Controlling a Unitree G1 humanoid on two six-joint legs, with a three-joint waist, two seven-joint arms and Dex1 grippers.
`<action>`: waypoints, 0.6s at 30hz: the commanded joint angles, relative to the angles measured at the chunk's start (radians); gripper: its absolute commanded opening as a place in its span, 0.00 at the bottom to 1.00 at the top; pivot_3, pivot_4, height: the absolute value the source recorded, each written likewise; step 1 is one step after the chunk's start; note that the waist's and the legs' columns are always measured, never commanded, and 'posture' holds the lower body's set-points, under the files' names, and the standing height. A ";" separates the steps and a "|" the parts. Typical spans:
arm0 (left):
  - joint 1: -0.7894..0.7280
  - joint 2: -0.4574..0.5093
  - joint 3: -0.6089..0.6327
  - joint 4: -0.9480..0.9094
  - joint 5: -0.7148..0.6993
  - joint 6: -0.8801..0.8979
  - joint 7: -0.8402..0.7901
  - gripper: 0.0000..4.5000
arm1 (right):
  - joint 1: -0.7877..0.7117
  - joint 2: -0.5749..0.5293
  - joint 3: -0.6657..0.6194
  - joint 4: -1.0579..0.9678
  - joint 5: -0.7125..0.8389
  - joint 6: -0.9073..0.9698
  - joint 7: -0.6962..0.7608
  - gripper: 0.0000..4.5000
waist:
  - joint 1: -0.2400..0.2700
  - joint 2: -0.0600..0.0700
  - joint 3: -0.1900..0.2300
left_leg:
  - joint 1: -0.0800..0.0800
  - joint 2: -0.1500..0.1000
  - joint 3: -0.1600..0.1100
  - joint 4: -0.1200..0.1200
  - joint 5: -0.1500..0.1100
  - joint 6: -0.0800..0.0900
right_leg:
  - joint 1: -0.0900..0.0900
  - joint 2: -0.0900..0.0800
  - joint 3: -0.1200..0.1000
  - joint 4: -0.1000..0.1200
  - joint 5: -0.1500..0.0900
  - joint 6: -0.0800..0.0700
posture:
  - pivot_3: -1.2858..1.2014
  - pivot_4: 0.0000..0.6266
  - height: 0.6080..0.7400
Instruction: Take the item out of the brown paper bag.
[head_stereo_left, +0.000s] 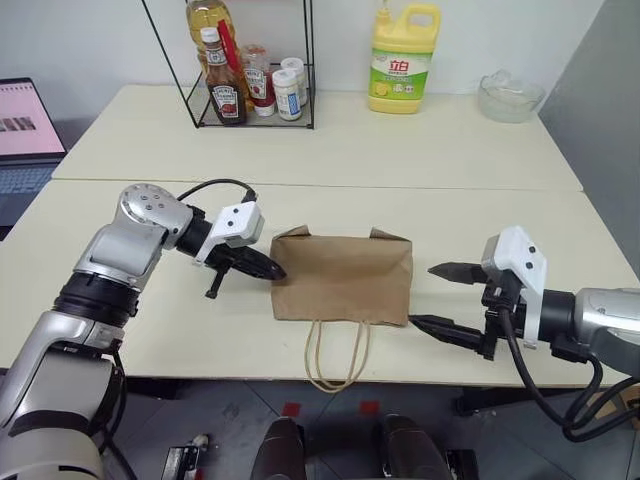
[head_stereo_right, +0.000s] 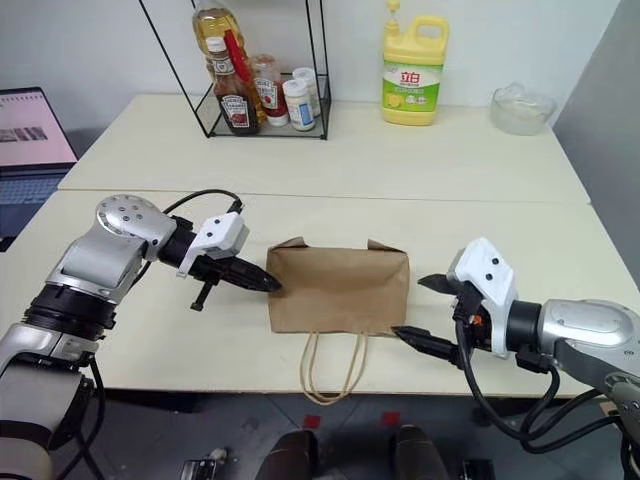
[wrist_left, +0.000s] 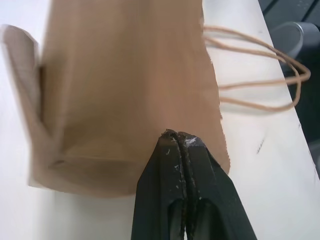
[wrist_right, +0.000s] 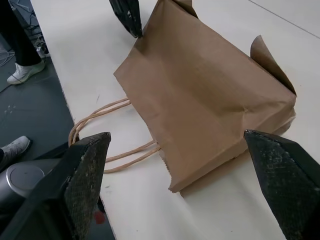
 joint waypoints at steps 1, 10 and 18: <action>0.020 0.008 0.075 -0.149 -0.028 -0.021 0.019 0.01 | 0.018 -0.022 -0.004 -0.018 0.014 -0.049 0.010 1.00 | 0.000 0.000 0.000 | 0.000 0.000 0.000 0.000 0.000 0.000 | 0.000 0.000 0.000 0.000 0.000 0.000 | 0.52 0.24 1.00; 0.172 0.006 0.084 -0.344 -0.010 -0.211 -0.009 0.50 | 0.151 -0.015 0.080 -0.135 -0.043 -0.246 0.082 1.00 | 0.001 0.000 0.000 | 0.001 0.000 0.000 0.000 0.000 0.000 | 0.001 0.000 0.000 0.000 0.000 0.000 | 0.52 0.24 1.00; 0.231 -0.019 0.017 -0.312 0.054 -0.461 -0.034 0.64 | 0.246 -0.061 0.172 -0.165 -0.087 -0.325 0.128 1.00 | 0.001 -0.001 -0.001 | 0.001 0.000 0.000 0.001 0.000 0.000 | 0.002 0.000 0.000 0.000 0.000 0.000 | 0.52 0.24 1.00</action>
